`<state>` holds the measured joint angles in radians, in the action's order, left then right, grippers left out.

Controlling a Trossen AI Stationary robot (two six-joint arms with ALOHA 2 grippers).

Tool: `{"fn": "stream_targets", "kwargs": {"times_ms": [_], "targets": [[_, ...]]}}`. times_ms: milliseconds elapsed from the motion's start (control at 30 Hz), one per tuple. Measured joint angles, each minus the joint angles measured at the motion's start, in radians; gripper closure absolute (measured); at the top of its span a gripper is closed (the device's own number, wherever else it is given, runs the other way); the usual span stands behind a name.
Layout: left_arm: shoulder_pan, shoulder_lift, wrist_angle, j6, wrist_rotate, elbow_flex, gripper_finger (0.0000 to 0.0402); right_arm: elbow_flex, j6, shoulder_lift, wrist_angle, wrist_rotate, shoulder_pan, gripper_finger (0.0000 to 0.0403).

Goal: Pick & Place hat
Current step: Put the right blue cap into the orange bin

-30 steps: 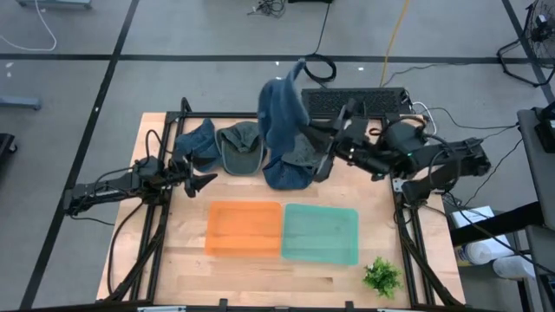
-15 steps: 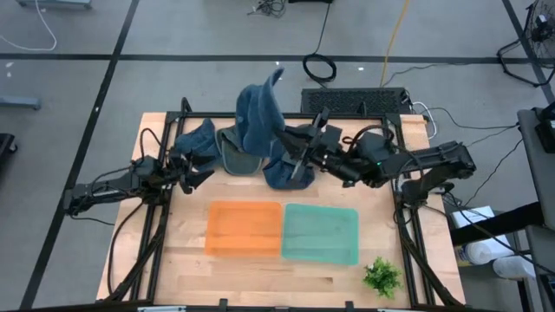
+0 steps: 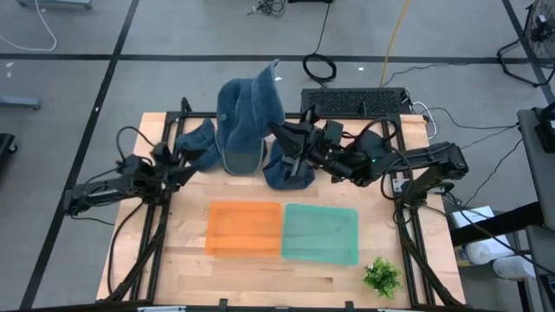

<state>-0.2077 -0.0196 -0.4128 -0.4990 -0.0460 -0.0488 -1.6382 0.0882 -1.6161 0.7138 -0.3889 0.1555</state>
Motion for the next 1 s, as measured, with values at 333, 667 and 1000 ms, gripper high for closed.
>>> {"fn": "stream_targets", "kwargs": {"times_ms": [333, 667, 1000], "targets": [[0.000, -0.089, 0.283, 0.311, -0.005, -0.303, 0.0064, 0.000, -0.058, -0.002, -0.074, 0.001, -0.020, 0.0403], [0.000, -0.397, 0.480, 0.631, -0.037, -0.629, 0.0063, 0.000, -0.283, -0.002, -0.154, 0.003, -0.067, 0.0403], [0.028, -0.621, 0.753, 0.882, -0.036, -0.938, 0.0058, 0.000, -0.581, 0.004, -0.161, 0.153, -0.123, 0.0403]]}}
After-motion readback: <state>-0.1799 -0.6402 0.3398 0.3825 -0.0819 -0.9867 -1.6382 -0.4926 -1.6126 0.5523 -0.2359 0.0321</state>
